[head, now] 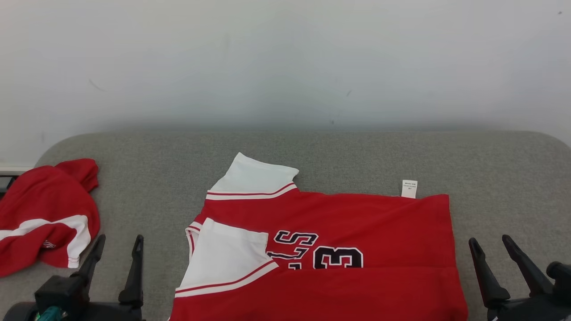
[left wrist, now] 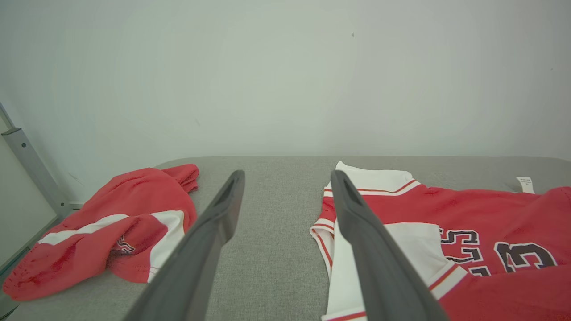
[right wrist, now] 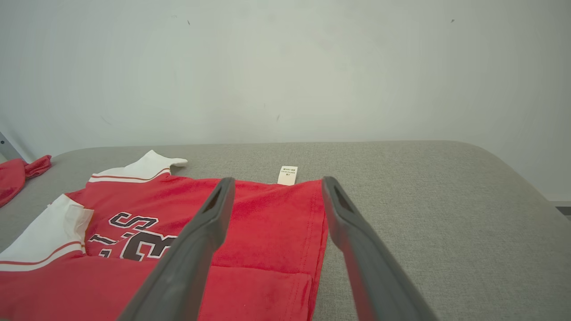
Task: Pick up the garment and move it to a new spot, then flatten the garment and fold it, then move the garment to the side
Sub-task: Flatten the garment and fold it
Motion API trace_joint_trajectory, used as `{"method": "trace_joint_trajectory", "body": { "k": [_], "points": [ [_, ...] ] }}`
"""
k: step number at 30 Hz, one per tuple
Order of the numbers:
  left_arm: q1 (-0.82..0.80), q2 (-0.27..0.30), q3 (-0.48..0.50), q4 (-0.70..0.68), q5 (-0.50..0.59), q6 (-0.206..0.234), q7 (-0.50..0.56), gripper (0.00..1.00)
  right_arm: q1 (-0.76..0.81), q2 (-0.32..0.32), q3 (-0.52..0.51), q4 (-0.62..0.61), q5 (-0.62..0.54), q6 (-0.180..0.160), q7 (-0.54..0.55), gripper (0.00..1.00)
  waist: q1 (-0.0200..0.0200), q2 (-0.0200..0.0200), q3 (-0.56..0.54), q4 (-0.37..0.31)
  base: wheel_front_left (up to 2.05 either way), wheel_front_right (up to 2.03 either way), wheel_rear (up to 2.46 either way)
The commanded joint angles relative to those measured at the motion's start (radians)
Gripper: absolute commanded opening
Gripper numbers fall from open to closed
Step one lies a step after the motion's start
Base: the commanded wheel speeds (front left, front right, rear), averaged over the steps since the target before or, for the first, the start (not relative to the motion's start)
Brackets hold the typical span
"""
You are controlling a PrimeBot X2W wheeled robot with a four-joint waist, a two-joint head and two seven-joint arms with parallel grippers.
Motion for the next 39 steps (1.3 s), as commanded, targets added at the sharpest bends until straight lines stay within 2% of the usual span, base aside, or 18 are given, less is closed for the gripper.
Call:
{"method": "trace_joint_trajectory", "body": {
  "k": [1, 12, 13, 19, 24, 30, 33, 36, 39],
  "points": [
    [-0.031, 0.002, -0.005, 0.013, 0.006, -0.014, -0.001, 1.00, -0.023, -0.008, 0.001, 0.011, -0.009, -0.001, 0.011, 1.00, 0.0000, 0.0000, 0.006, -0.009, 0.00, 0.00, 0.00],
    [-0.285, -0.010, -0.044, 0.173, -0.013, -0.137, 0.005, 1.00, -0.248, -0.050, 0.077, 0.179, -0.002, -0.001, 0.030, 1.00, 0.0000, 0.0000, 0.099, -0.109, 0.00, 0.00, 0.00],
    [-0.285, -0.010, -0.044, 0.173, -0.013, -0.137, 0.005, 1.00, -0.248, -0.050, 0.077, 0.179, -0.002, -0.001, 0.030, 1.00, 0.0000, 0.0000, 0.099, -0.109, 0.00, 0.00, 0.00],
    [-0.474, -0.021, -0.061, 0.314, -0.053, -0.241, 0.036, 1.00, -0.404, -0.060, 0.139, 0.317, 0.012, -0.001, 0.008, 1.00, 0.0000, 0.0000, 0.194, -0.162, 0.00, 0.00, 0.00],
    [-0.626, -0.003, -0.083, 0.434, -0.093, -0.294, 0.084, 1.00, -0.533, -0.054, 0.194, 0.423, 0.036, -0.001, -0.032, 1.00, 0.0000, 0.0000, 0.272, -0.210, 0.00, 0.00, 0.00],
    [-0.763, 0.025, -0.123, 0.558, -0.180, -0.309, 0.165, 1.00, -0.662, -0.042, 0.259, 0.537, 0.075, -0.001, -0.102, 1.00, 0.0000, 0.0000, 0.340, -0.265, 0.00, 0.00, 0.00],
    [-0.805, 0.041, -0.157, 0.592, -0.257, -0.310, 0.212, 1.00, -0.708, -0.035, 0.292, 0.584, 0.095, -0.001, -0.135, 1.00, 0.0000, 0.0000, 0.366, -0.289, 0.00, 0.00, 0.00],
    [-0.847, 0.084, -0.201, 0.622, -0.296, -0.308, 0.245, 1.00, -0.747, -0.026, 0.324, 0.624, 0.115, -0.001, -0.167, 1.00, 0.0000, 0.0000, 0.389, -0.314, 0.00, 0.00, 0.00],
    [-0.883, 0.100, -0.224, 0.649, -0.352, -0.308, 0.263, 1.00, -0.778, -0.022, 0.355, 0.662, 0.137, -0.001, -0.197, 1.00, 0.0000, 0.0000, 0.407, -0.335, 0.00, 0.00, 0.00]
  ]
}}
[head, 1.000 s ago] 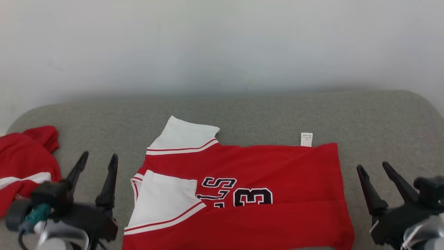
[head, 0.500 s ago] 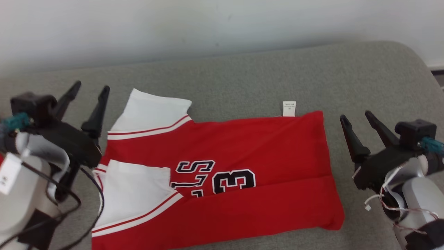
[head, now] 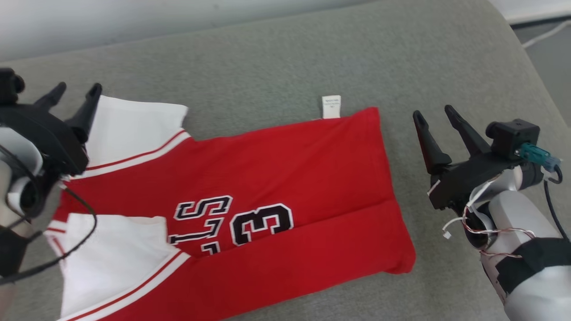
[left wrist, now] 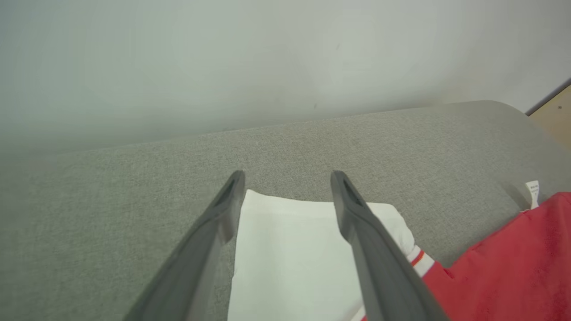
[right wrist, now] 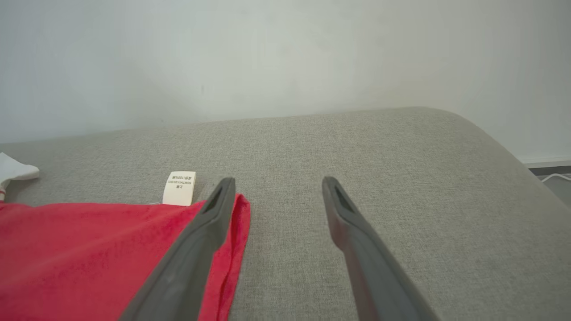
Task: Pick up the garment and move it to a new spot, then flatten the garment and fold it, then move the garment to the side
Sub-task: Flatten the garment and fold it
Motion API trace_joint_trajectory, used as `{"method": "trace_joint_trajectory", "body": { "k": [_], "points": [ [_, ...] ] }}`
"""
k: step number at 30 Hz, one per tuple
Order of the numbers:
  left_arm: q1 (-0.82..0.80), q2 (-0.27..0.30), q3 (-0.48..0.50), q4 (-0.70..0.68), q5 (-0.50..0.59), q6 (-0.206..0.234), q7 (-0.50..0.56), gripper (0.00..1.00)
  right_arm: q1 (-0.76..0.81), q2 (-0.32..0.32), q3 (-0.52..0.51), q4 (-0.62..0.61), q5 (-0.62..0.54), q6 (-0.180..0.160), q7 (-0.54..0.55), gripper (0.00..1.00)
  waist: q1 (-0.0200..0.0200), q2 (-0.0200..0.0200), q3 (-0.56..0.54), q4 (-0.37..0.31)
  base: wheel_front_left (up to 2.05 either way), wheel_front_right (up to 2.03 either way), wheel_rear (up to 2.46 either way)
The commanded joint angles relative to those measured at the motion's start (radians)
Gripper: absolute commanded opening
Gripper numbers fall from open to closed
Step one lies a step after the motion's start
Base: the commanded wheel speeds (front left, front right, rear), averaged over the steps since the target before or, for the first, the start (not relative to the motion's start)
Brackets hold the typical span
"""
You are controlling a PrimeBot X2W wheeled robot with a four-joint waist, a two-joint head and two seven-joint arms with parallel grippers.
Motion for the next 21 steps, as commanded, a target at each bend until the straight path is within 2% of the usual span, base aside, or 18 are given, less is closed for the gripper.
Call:
{"method": "trace_joint_trajectory", "body": {
  "k": [1, 7, 10, 13, 21],
  "points": [
    [-0.034, 0.022, -0.009, 0.017, -0.023, -0.001, 0.008, 1.00, -0.027, 0.004, 0.017, 0.018, 0.018, -0.001, -0.017, 1.00, -0.0003, -0.0002, 0.057, -0.058, 0.00, 0.00, 0.00],
    [-0.108, 0.074, -0.061, 0.094, -0.073, -0.001, 0.062, 1.00, -0.103, 0.028, 0.089, 0.073, 0.066, -0.001, -0.065, 1.00, -0.0003, -0.0002, 0.113, -0.112, 0.00, 0.00, 0.00],
    [-0.127, 0.076, -0.072, 0.122, -0.098, -0.001, 0.065, 1.00, -0.122, 0.030, 0.112, 0.088, 0.085, -0.001, -0.081, 1.00, -0.0003, -0.0002, 0.125, -0.125, 0.00, 0.00, 0.00],
    [-0.142, 0.092, -0.110, 0.149, -0.075, -0.001, 0.062, 1.00, -0.130, 0.023, 0.129, 0.101, 0.094, -0.001, -0.091, 1.00, -0.0003, -0.0002, 0.129, -0.130, 0.00, 0.00, 0.00],
    [-0.163, 0.085, -0.162, 0.192, -0.084, -0.002, 0.034, 1.00, -0.137, 0.000, 0.144, 0.123, 0.103, -0.001, -0.103, 1.00, -0.0003, -0.0002, 0.101, -0.104, 0.00, 0.00, 0.00]
  ]
}}
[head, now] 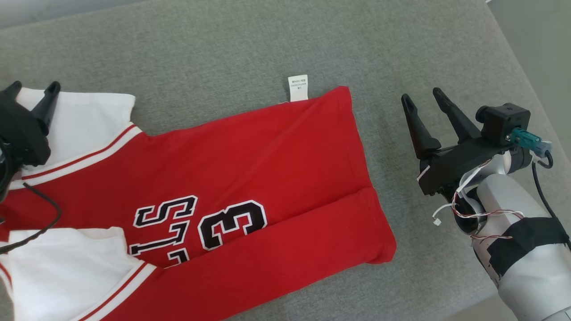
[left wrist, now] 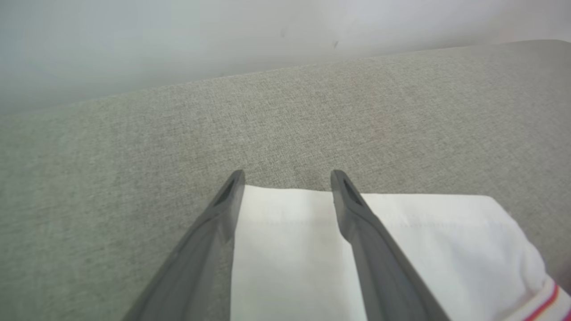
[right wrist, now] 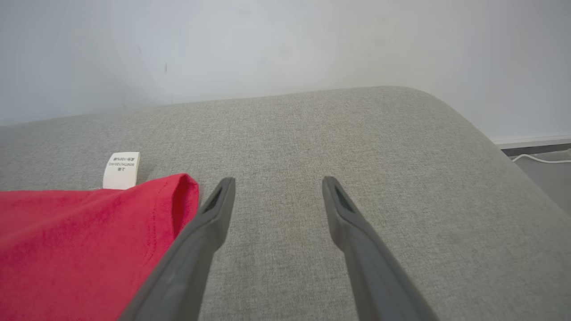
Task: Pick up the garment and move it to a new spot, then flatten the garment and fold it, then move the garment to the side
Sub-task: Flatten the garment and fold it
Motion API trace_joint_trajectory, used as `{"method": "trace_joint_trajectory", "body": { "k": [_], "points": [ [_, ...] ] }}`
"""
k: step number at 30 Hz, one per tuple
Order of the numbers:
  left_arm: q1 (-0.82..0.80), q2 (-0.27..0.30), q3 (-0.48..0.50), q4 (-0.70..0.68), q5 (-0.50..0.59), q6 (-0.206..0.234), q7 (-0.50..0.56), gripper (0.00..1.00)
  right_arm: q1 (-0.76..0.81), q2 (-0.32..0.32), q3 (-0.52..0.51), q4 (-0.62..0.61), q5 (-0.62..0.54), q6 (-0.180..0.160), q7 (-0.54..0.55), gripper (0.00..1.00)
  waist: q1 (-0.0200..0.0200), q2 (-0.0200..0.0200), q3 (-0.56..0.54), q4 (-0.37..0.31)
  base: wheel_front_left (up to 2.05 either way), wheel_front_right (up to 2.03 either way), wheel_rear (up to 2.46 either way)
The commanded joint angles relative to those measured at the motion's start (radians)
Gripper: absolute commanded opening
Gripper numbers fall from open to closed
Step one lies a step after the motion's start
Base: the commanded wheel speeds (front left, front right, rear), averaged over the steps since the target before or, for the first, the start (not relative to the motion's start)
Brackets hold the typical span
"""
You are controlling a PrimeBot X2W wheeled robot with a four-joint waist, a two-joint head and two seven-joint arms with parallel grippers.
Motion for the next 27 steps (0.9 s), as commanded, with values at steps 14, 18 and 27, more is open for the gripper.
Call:
{"method": "trace_joint_trajectory", "body": {
  "k": [14, 18, 27],
  "points": [
    [-0.038, -0.019, -0.064, 0.058, -0.058, -0.001, -0.002, 1.00, -0.036, 0.001, 0.044, 0.011, 0.018, -0.001, -0.009, 1.00, 0.0000, -0.0002, -0.019, 0.031, 0.00, 0.00, 0.00],
    [-0.044, -0.022, -0.083, 0.085, -0.062, -0.002, 0.006, 1.00, -0.036, 0.001, 0.052, 0.013, 0.022, -0.001, -0.009, 1.00, 0.0000, -0.0002, -0.018, 0.023, 0.00, 0.00, 0.00],
    [-0.058, -0.030, -0.110, 0.105, -0.084, -0.002, -0.028, 0.00, -0.034, 0.024, 0.109, 0.028, 0.041, -0.001, 0.020, 1.00, 0.0000, -0.0002, -0.023, 0.027, 0.00, 0.00, 0.00]
  ]
}}
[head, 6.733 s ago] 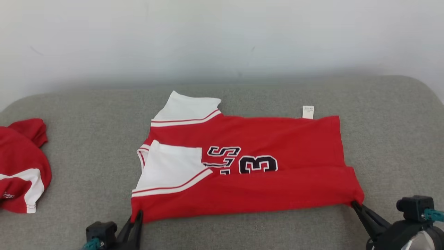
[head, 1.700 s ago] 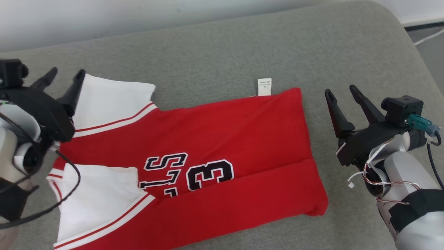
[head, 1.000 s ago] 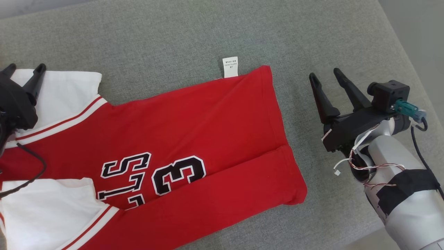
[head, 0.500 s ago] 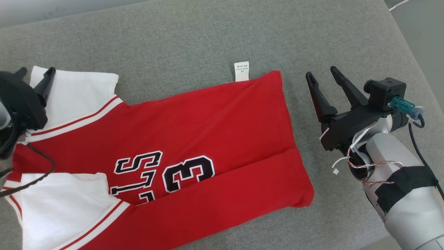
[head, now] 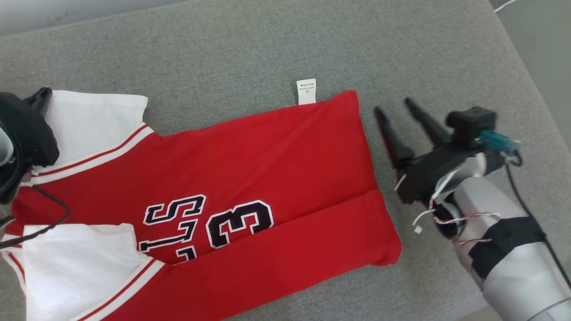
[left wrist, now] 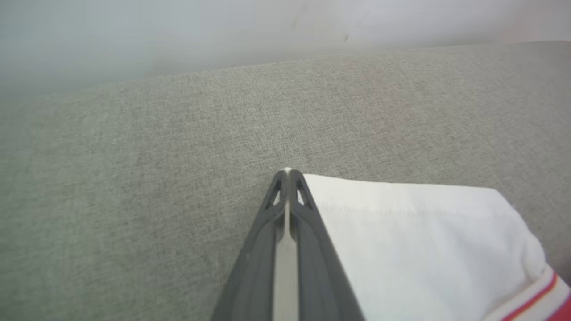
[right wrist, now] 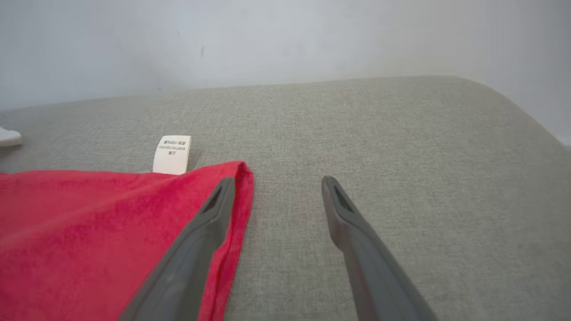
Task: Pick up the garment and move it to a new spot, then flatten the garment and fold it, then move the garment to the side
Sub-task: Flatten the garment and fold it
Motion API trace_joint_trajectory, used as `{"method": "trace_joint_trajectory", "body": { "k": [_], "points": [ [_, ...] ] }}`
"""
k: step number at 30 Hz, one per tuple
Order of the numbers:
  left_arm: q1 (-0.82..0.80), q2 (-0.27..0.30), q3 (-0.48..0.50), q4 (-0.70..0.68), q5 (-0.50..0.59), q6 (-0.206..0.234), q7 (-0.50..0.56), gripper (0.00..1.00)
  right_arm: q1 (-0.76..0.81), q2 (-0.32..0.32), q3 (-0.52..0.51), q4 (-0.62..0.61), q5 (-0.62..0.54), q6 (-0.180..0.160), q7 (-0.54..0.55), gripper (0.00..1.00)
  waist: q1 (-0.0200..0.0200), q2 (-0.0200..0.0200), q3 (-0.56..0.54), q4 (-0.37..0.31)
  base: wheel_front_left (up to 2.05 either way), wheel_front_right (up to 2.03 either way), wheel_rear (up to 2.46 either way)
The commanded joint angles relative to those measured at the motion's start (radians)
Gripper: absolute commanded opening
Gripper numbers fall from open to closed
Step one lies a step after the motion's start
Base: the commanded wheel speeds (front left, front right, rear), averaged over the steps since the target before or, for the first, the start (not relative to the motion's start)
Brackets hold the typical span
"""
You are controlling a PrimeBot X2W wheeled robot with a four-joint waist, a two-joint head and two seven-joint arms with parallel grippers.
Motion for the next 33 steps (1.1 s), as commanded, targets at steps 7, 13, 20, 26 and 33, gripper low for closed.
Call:
{"method": "trace_joint_trajectory", "body": {
  "k": [7, 13, 20, 26, 33],
  "points": [
    [-0.024, -0.005, -0.028, 0.002, -0.019, -0.001, -0.032, 0.00, -0.033, 0.002, 0.061, -0.004, 0.076, -0.001, 0.038, 1.00, 0.0001, -0.0001, -0.006, 0.017, 0.00, 0.00, 0.00],
    [-0.036, -0.007, -0.048, -0.008, -0.034, -0.001, -0.043, 0.00, -0.070, 0.014, 0.094, 0.037, 0.108, -0.001, 0.077, 1.00, 0.0001, -0.0001, 0.000, 0.032, 0.00, 0.00, 0.00],
    [-0.050, -0.011, -0.076, -0.015, -0.056, -0.001, -0.060, 0.00, -0.138, 0.048, 0.135, 0.132, 0.148, -0.001, 0.089, 1.00, 0.0001, -0.0001, 0.007, 0.049, 0.00, 0.00, 0.00],
    [-0.066, -0.015, -0.099, -0.024, -0.066, -0.001, -0.077, 0.00, -0.185, 0.069, 0.165, 0.215, 0.184, -0.001, 0.101, 0.41, 0.0001, -0.0001, 0.014, 0.060, 0.00, 0.00, 0.00],
    [-0.082, -0.017, -0.128, -0.035, -0.077, -0.001, -0.099, 0.00, -0.211, 0.068, 0.207, 0.244, 0.232, -0.001, 0.066, 0.00, 0.0001, -0.0001, 0.017, 0.069, 0.00, 0.00, 0.00]
  ]
}}
